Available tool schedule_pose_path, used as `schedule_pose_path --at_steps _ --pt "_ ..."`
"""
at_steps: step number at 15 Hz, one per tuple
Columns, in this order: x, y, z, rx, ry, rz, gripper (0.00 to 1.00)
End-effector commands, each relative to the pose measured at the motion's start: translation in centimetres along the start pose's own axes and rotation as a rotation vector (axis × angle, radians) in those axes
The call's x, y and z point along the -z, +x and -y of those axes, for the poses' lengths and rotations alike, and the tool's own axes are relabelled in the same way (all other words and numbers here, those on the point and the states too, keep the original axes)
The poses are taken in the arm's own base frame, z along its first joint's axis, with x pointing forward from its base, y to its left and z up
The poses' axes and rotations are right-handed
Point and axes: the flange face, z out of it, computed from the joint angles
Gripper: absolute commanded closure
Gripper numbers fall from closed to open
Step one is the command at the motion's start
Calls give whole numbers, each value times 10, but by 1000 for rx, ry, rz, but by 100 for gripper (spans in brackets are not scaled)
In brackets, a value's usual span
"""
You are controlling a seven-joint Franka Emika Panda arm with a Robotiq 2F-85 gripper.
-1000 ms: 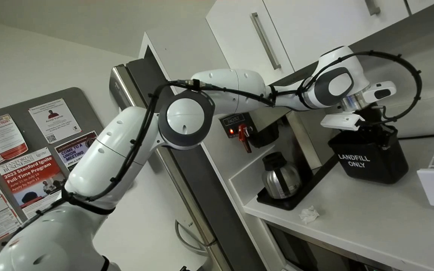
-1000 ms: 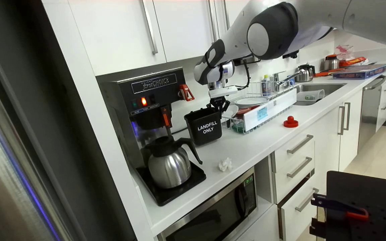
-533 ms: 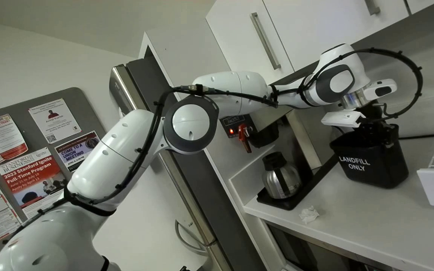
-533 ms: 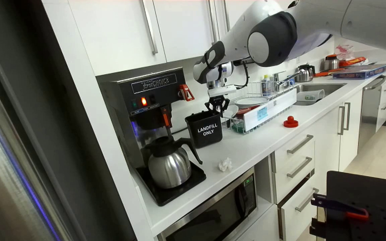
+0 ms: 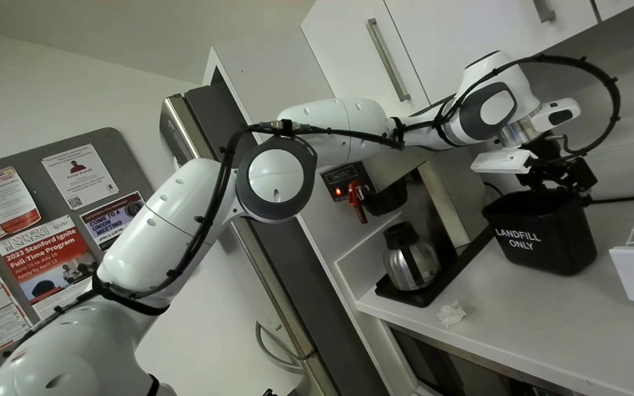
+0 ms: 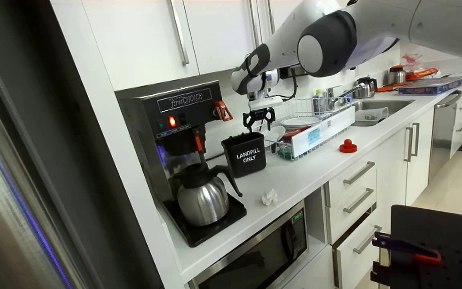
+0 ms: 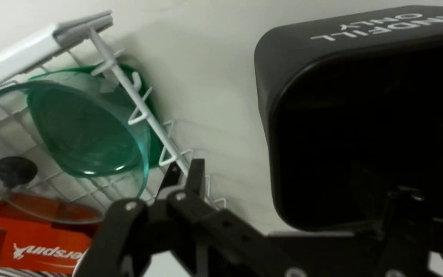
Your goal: Spill the waste out of the black bin and onto the counter
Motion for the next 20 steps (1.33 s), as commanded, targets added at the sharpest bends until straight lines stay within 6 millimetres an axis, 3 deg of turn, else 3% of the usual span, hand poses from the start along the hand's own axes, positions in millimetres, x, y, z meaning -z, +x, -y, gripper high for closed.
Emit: schedule_pose_path --at_steps 1,6,13,20 --pt "35 7 -9 36 29 -53 0" --pt "80 -5 -17 163 46 3 0" --pt "114 -48 -29 341 0 70 0" --pt "151 -105 -62 413 -101 143 0"
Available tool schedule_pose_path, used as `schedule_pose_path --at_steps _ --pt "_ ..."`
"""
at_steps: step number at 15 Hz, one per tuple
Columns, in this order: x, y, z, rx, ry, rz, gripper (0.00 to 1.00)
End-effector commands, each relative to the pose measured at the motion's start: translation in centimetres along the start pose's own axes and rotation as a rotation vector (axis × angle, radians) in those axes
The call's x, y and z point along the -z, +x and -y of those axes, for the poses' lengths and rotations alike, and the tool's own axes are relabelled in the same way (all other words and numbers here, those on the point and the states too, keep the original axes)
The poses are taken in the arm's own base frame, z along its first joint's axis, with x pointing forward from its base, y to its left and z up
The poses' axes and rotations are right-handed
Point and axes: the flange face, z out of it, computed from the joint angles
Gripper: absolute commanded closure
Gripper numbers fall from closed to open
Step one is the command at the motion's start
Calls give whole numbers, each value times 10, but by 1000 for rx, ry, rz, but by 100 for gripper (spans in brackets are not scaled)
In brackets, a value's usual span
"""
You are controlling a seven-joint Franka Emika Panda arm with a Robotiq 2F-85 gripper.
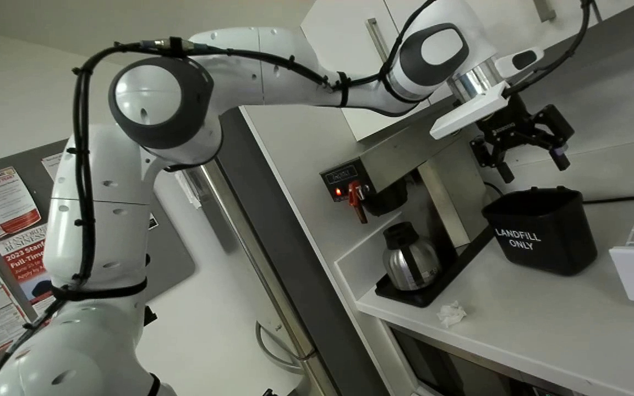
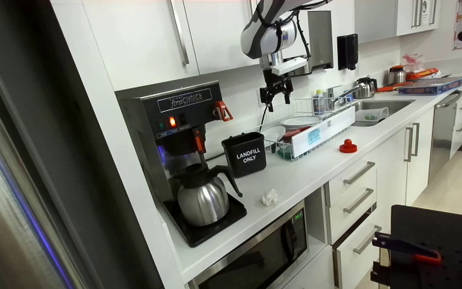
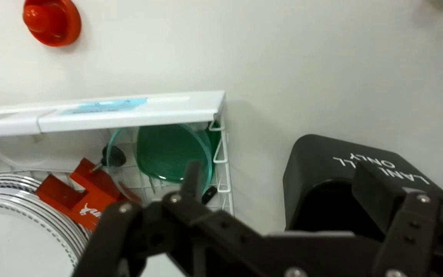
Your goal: Spill the waste out of the black bin and onto the counter
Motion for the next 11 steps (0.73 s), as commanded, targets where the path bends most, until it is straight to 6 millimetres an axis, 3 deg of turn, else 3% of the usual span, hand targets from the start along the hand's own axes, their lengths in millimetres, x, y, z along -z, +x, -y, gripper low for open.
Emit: schedule_pose_path --at_steps 1,6,7,9,11 --pt "21 -54 2 61 2 31 0" --pt "40 -117 -2 95 18 59 0" --pt "29 -80 -9 66 11 67 0" --pt "35 -101 -9 66 23 75 0" --pt "38 -109 -7 68 29 75 0"
